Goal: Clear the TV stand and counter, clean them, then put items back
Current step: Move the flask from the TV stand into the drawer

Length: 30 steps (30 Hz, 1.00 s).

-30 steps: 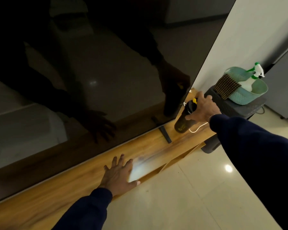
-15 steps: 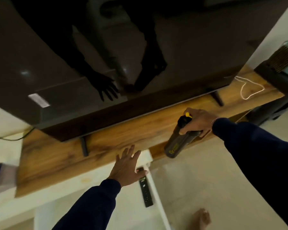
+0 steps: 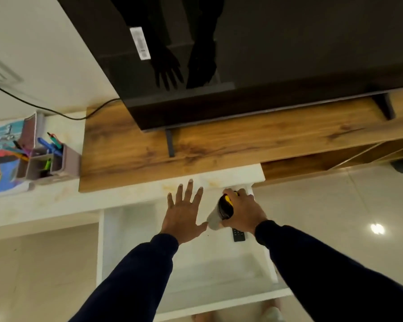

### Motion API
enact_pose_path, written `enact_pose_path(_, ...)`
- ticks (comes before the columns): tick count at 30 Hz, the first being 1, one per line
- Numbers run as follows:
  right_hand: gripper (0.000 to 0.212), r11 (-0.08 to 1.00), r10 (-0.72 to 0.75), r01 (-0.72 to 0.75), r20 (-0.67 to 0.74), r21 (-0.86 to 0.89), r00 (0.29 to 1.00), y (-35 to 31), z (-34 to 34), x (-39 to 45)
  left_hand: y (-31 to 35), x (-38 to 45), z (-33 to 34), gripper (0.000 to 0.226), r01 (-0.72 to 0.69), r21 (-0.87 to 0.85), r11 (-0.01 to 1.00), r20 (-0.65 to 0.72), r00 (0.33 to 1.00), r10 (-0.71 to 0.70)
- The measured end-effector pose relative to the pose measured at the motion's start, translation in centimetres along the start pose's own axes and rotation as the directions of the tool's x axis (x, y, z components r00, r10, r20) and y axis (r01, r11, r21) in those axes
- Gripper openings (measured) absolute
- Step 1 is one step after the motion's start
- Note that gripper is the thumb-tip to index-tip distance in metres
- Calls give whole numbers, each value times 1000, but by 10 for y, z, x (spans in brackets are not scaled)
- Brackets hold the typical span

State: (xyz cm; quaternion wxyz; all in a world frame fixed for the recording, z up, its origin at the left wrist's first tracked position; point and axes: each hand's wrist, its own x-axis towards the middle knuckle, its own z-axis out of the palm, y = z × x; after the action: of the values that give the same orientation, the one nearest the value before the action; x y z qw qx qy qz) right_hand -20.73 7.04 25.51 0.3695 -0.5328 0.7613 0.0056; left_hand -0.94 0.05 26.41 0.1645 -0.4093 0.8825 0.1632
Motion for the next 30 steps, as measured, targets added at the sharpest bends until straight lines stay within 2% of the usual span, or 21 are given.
enact_pose_path(6, 87, 988, 46, -54, -60, -147, 997, 6, 65, 44, -13, 29, 15, 108, -27, 96, 995, -118, 992, 39)
enact_pose_path(11, 85, 962, -27, -11, -136, -272, 990, -2, 89, 72, -22, 66, 25, 122, 2, 216, 976, -182, 983, 39)
enact_pose_path(15, 85, 951, -44, 0, -137, -308, 990, -9, 93, 81, -16, 73, 34, 127, 38, 222, 974, -213, 977, 10)
enact_pose_path(21, 97, 955, -78, 43, -111, -294, 991, -6, 87, 81, -19, 73, 30, 132, 43, 225, 973, -187, 982, -1)
enact_pose_path(27, 108, 968, -122, 101, -76, -231, 990, -4, 73, 67, -11, 67, 14, 137, 58, 218, 974, -102, 994, -36)
enact_pose_path(30, 105, 940, -159, 134, -57, -314, 986, 7, 56, 45, -8, 65, 3, 135, 73, 223, 972, -69, 996, -59)
